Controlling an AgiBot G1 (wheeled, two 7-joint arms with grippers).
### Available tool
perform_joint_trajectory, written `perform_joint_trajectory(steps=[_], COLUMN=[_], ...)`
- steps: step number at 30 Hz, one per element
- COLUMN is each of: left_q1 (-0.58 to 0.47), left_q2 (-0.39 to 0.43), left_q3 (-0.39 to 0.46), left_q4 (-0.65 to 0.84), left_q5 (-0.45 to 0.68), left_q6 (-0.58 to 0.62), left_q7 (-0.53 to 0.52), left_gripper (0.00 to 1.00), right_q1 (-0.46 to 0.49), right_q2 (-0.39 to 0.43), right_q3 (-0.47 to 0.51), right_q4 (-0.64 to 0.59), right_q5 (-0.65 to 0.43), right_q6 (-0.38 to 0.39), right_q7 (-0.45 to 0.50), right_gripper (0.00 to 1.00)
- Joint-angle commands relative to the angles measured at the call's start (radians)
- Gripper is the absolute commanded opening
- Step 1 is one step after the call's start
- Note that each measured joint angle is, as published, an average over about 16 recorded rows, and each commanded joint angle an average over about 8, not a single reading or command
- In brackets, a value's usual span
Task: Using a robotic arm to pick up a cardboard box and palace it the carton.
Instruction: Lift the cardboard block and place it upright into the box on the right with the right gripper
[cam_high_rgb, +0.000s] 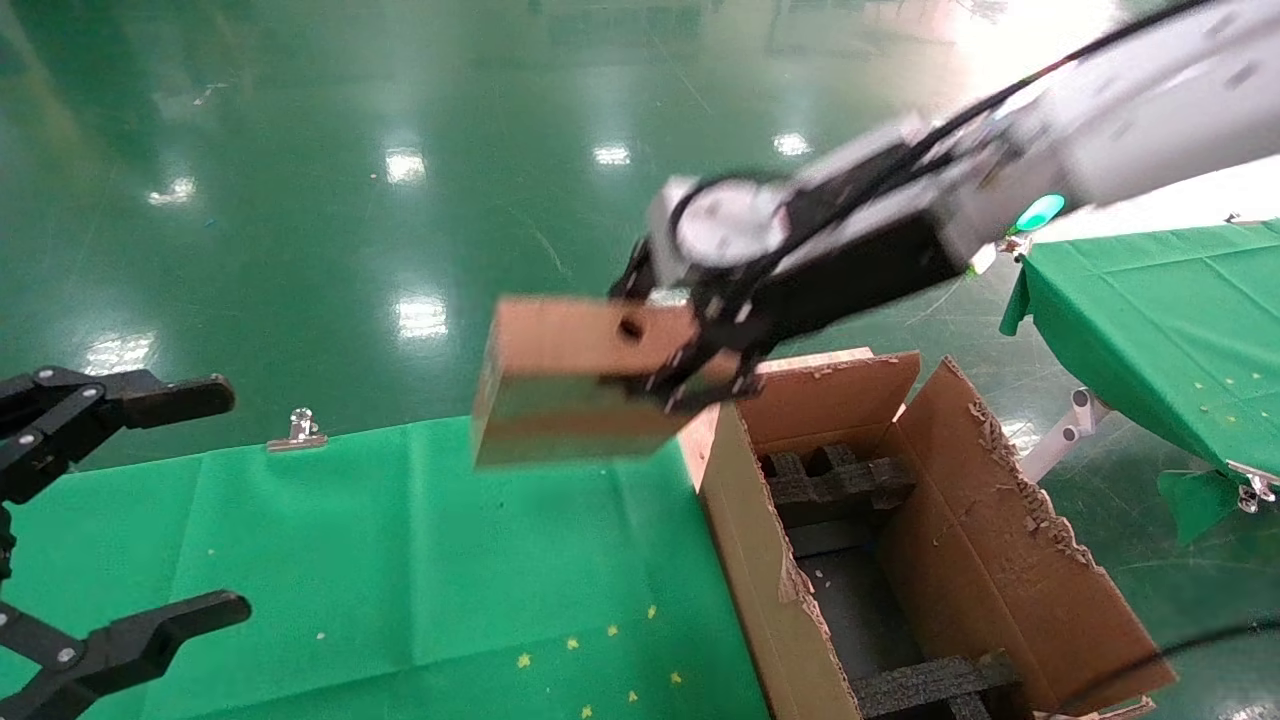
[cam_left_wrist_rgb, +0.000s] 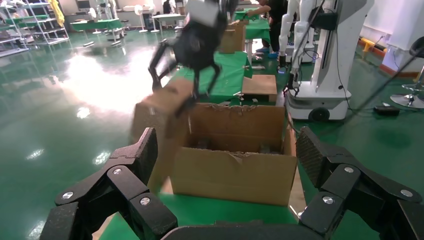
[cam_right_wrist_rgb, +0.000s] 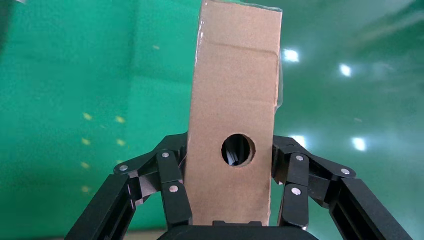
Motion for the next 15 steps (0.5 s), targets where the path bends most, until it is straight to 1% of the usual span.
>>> perform_joint_trajectory(steps=[1, 5, 9, 15], left_q1=[0.0, 0.0, 0.0, 0.0], left_q2=[0.0, 0.0, 0.0, 0.0], left_q3=[0.0, 0.0, 0.0, 0.0], left_q4=[0.0, 0.0, 0.0, 0.0], left_q5=[0.0, 0.0, 0.0, 0.0], left_q6=[0.0, 0.0, 0.0, 0.0], left_q7=[0.0, 0.0, 0.0, 0.0], left_gripper=[1.0, 1.0, 1.0, 1.0], right_q1=[0.051, 0.111, 0.148, 0.203], right_q2=[0.015, 0.033, 0.057, 0.139], right_q3=[-0.015, -0.078, -0.145, -0.242], right_q4=[-0.005, -0.008, -0.01, -0.014], right_q5=[0.009, 0.048, 0.088, 0.132], right_q6=[-0.003, -0.004, -0.004, -0.006], right_q7=[-0.005, -0.02, -0.038, -0.073], right_gripper=[0.0, 0.0, 0.0, 0.0])
